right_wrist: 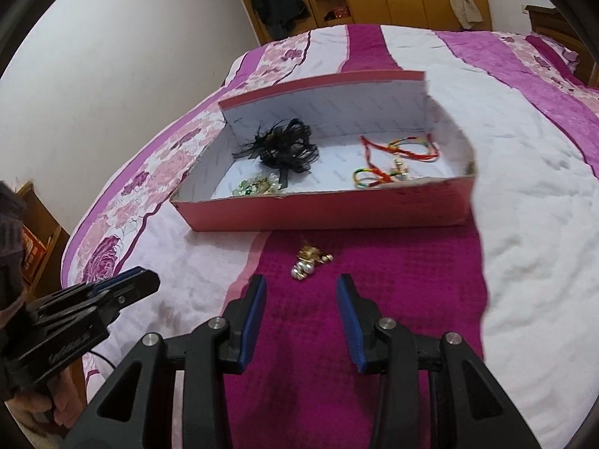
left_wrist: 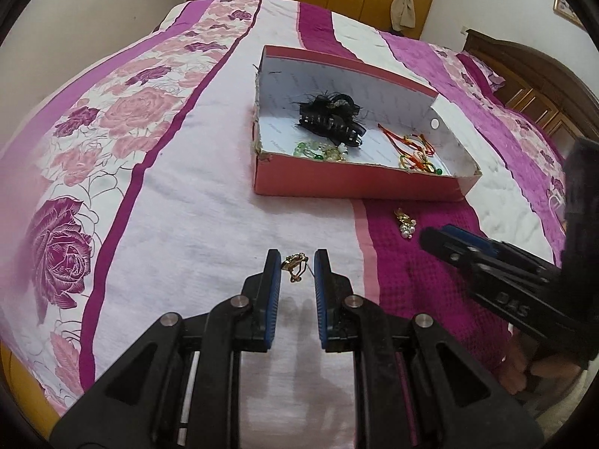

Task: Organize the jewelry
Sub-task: 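Grasp the pearl-and-gold earring with the right gripper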

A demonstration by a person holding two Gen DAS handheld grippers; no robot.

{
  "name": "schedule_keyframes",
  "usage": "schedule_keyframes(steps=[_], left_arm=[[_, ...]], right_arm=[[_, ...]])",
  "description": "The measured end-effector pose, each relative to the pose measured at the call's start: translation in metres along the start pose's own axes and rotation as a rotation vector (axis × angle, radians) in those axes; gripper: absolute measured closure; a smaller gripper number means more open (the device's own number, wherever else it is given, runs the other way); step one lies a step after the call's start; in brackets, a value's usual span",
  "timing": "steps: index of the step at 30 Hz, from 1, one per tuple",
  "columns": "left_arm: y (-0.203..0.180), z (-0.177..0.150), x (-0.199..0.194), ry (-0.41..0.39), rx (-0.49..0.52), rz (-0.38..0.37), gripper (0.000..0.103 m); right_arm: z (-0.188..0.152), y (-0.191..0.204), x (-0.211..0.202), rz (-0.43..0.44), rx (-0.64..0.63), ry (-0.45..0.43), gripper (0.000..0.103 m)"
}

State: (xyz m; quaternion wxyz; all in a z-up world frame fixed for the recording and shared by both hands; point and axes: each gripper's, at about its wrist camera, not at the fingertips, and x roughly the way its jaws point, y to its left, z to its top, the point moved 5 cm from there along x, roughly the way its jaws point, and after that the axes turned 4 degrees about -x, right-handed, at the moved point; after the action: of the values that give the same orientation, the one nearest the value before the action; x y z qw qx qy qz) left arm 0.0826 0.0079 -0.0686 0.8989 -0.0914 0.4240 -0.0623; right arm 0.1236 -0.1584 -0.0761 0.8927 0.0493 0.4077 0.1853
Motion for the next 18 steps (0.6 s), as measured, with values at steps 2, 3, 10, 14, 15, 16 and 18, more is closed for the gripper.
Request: schedule_keyframes(steps=[2,3,10,14,15,16,18], left_arm=[[0.001,0.0,0.0,-0.004,-0.001,0.0,0.094],[0.001,0.0,-0.001,-0.006,-0.003,-0.003,0.094],[0.004,-0.001,0.001,-0.008,-0.014,-0.007,0.094],[0.004,-0.001,0.001,-0.009,-0.016,-0.008,0.094],[0.003,-0.001,0.001,-0.01,-0.015,-0.008,0.094],[0.003,-0.001,0.001,-0.009,-0.015,-0.008,0.094],[0.002,-0.001,0.0,-0.01,-0.013,-0.007,0.094]], right_arm=[[0.001,0.002,0.008,-0.006,-0.005,0.013,0.061],[0.001,0.003,0.013,-0.011,-0.008,0.021,0.061],[0.003,0.002,0.037,-0.036,0.005,0.05,0.061],[0.005,0.002,0.044,-0.038,0.016,0.054,0.061],[0.005,0.002,0.045,-0.039,0.016,0.055,0.061],[0.005,0.001,0.047,-0.046,0.014,0.056,0.063],[0.004,0.0,0.048,-0.061,0.007,0.056,0.076]])
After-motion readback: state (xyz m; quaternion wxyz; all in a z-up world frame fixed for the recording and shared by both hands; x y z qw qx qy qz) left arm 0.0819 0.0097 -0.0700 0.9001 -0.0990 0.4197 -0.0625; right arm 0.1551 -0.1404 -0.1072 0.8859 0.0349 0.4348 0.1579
